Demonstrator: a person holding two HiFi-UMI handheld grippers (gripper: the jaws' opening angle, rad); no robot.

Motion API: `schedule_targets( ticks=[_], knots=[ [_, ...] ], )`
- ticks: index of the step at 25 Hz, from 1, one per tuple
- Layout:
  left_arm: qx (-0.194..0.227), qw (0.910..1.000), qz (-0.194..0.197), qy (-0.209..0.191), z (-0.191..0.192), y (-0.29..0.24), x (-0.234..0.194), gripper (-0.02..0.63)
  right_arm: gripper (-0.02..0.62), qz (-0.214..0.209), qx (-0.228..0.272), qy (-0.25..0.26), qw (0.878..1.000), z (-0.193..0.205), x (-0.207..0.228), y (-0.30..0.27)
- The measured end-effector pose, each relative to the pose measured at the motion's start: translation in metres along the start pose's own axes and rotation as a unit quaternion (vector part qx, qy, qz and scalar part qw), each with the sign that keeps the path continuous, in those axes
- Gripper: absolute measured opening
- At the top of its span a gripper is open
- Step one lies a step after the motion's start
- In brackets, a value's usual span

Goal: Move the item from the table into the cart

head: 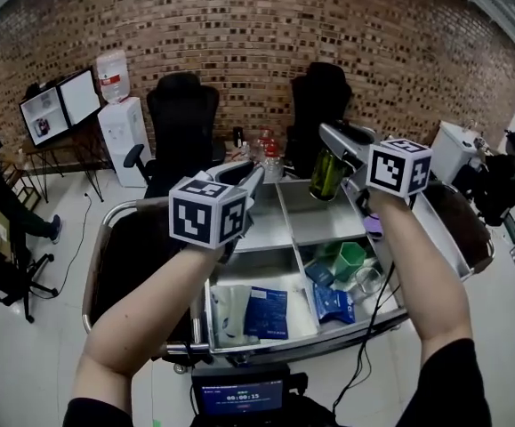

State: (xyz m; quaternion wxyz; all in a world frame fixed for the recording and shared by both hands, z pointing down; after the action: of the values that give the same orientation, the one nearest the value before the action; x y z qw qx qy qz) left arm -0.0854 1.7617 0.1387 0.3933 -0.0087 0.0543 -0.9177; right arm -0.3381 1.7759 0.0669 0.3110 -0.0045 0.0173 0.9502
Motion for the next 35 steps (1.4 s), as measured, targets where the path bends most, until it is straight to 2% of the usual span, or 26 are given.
schedule_targets(
  ticks=[5, 9, 16, 21, 24, 35],
  knots=[
    [-0.006, 0.9996, -0.029, -0.001, 0.008, -0.041, -0.022, 0.083, 0.138, -0.001, -0.013, -0.001, 1.000, 0.023, 0.036, -0.035],
    [-0.023, 0.9986, -0.047, -0.003, 0.029, -0.072, -0.036, 0.083, 0.138, 0.005, -0.028, -0.005, 1.000, 0.057, 0.064, -0.063],
    [-0.055, 0.9958, -0.070, 0.022, 0.058, -0.121, -0.074, 0.083, 0.138, 0.016, -0.051, -0.032, 0.998, 0.113, 0.108, -0.113],
    [-0.050, 0.9951, -0.075, 0.040, 0.083, -0.141, -0.107, 0.083, 0.138, 0.001, -0.058, -0.025, 0.998, 0.150, 0.117, -0.144],
    [-0.051, 0.9946, -0.084, 0.033, 0.095, -0.159, -0.121, 0.083, 0.138, -0.012, -0.067, -0.014, 0.998, 0.168, 0.132, -0.158],
    [-0.054, 0.9969, -0.056, 0.008, 0.119, -0.197, -0.110, 0.083, 0.137, -0.044, -0.053, -0.028, 0.997, 0.221, 0.158, -0.162]
  ],
)
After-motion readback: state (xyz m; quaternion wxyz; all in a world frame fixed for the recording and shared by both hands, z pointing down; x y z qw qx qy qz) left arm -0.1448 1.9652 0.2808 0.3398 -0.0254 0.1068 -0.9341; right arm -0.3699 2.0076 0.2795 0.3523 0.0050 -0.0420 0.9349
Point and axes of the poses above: the fingertips, and each gripper's own axes: y backward along the fingers, x to its right, z out of its underside, the point moved 10 cm from there along y, backward along the fingers, and after that the axes turned 1 degree about -y, right-handed, at the moved point
